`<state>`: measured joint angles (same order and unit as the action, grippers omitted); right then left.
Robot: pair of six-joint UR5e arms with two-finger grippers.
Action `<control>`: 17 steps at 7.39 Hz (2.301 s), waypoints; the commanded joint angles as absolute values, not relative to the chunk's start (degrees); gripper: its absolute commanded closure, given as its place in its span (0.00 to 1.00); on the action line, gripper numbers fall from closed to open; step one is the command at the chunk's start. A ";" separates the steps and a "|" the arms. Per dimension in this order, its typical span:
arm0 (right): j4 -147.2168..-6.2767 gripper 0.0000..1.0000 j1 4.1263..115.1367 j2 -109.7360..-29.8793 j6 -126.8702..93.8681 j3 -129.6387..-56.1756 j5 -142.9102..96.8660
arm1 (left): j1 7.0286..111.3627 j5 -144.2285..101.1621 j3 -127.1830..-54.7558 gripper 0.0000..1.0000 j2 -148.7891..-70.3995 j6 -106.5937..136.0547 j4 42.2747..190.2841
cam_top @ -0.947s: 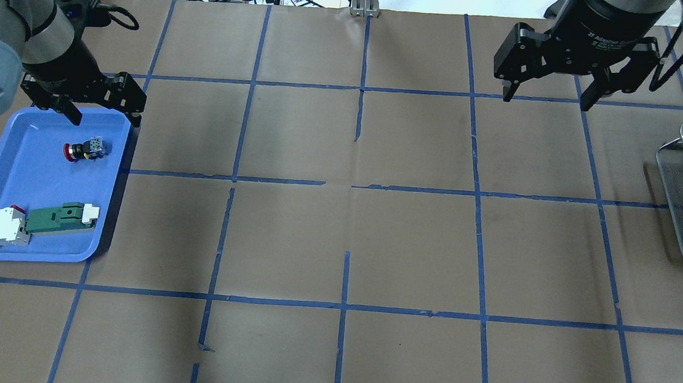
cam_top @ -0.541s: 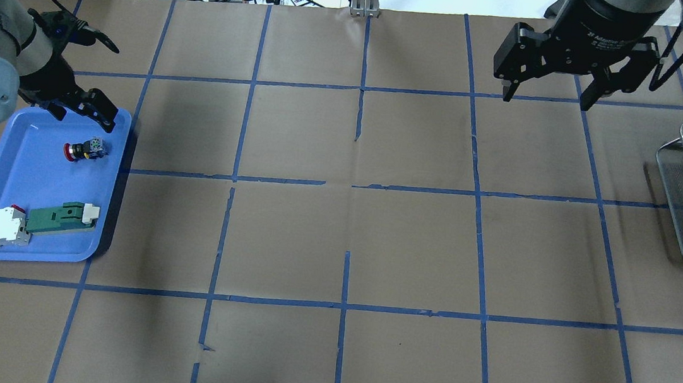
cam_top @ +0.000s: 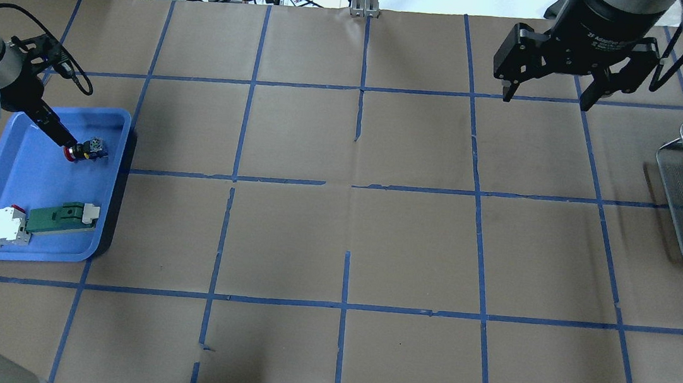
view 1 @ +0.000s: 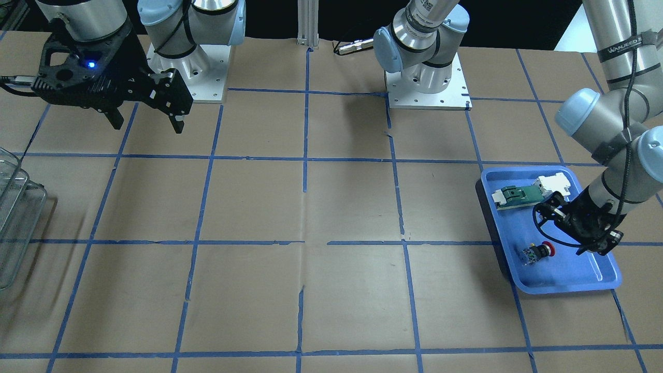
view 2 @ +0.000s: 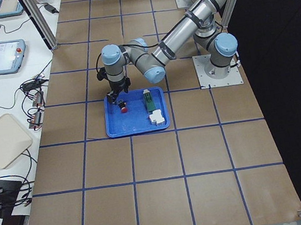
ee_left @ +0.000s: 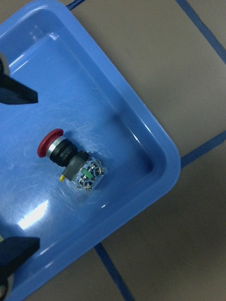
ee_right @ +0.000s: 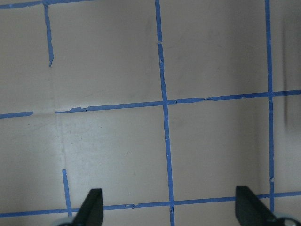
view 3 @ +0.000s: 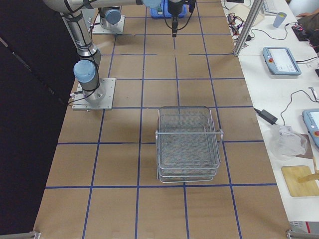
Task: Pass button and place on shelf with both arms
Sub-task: 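Lower the left gripper onto the red push button and close on it, then lift the push button with the left gripper out of the tray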
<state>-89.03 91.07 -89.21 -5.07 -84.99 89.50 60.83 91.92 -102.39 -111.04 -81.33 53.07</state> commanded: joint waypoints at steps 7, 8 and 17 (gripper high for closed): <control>-89.03 0.00 91.06 -89.21 -5.10 -84.99 89.65 | 60.47 92.98 -103.80 0.00 -118.12 -120.78 46.58; -89.03 0.00 91.14 -89.21 -5.10 -84.99 89.47 | 60.03 92.81 -105.45 0.26 -117.86 -120.24 46.23; -87.46 0.00 91.32 -90.09 -5.10 -85.08 89.74 | 66.51 78.17 -104.33 1.00 -102.95 -117.27 66.50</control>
<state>-88.22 91.17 -89.79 -5.06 -85.01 89.66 63.91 82.35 -104.63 -106.23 -119.20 60.57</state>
